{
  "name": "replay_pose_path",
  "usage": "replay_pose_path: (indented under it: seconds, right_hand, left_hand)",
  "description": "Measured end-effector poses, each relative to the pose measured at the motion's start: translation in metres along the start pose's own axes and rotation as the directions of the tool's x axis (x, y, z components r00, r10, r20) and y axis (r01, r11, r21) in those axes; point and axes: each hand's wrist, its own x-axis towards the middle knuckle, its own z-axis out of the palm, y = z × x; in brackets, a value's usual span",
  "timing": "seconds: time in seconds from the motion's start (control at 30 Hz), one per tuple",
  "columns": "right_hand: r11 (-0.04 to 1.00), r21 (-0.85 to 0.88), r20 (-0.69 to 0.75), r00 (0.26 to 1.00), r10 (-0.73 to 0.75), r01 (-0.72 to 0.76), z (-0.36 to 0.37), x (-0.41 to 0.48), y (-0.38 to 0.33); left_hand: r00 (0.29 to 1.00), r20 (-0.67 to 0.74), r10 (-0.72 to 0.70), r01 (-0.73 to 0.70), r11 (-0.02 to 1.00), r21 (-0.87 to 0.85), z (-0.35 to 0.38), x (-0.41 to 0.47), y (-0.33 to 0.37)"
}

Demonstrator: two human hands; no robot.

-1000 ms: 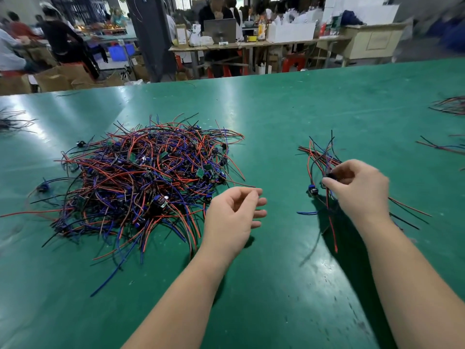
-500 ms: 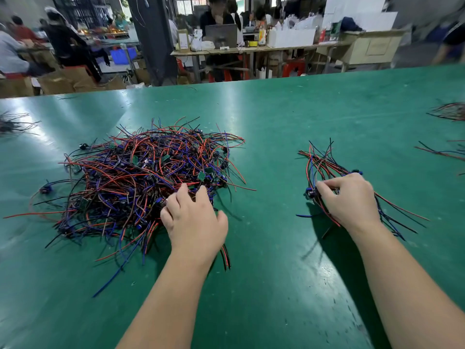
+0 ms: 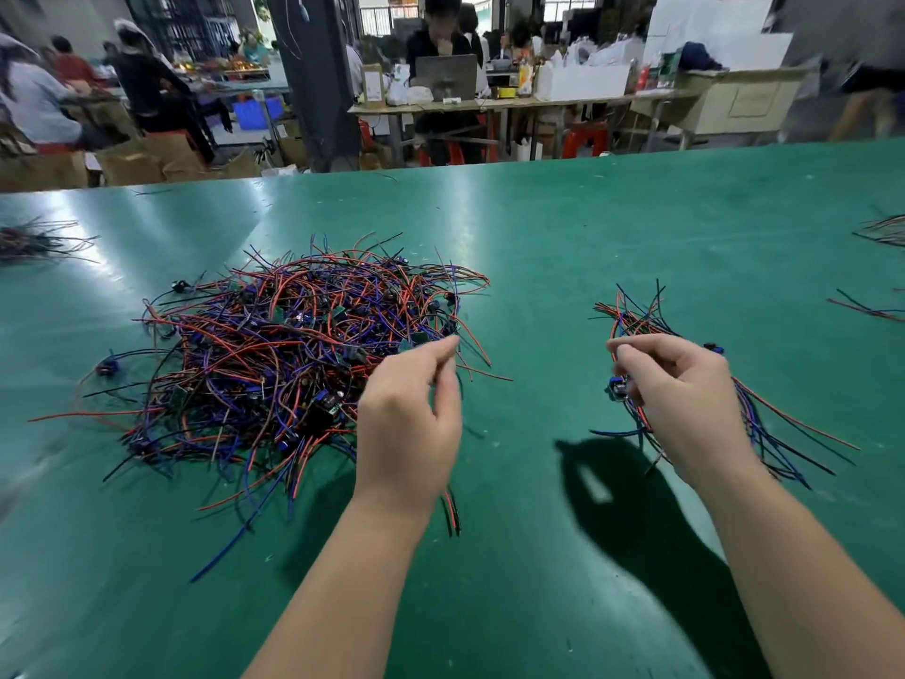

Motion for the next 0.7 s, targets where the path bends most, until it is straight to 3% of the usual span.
replay_pose_path:
  seconds: [0.07,0.17,0.23,0.3,0.5,0.6,0.7]
  right_hand:
    - [0.930,0.275,0.254,0.951,0.175,-0.244,0.006,-0.006,-0.007]
    - [0.800,0.304,0.615,0.748,0.250,-0.517,0.013,-0.018,-0.013]
    - [0.764,0.305,0.696,0.681,0.228,-0.568,0.018,-0.025,-0.014]
    - [0.754,0.343,0.679,0.702,0.213,-0.560,0.017,-0.025,-0.016]
    - [0.737,0.425,0.638,0.752,0.169,-0.526,0.009,-0.018,-0.017]
    - [0.705,0.512,0.586,0.799,0.132,-0.492,0.009,-0.018,-0.017]
    - [0.647,0.586,0.586,0.807,0.078,-0.488,0.005,-0.016,-0.018]
  left_hand:
    - [0.990,0.014,0.141,-0.140,0.986,-0.090,0.003,-0.007,0.014]
    - [0.930,0.160,0.331,-0.283,0.922,-0.265,0.010,-0.024,0.038]
    - [0.866,0.270,0.421,-0.309,0.876,-0.371,0.016,-0.035,0.050]
    - [0.828,0.356,0.433,-0.258,0.858,-0.444,0.017,-0.042,0.056]
    - [0.837,0.511,0.193,0.178,0.789,-0.589,0.010,-0.035,0.051]
    - [0.827,0.561,-0.030,0.450,0.631,-0.631,0.014,-0.030,0.049]
    - [0.720,0.607,-0.335,0.691,0.422,-0.587,0.022,-0.022,0.043]
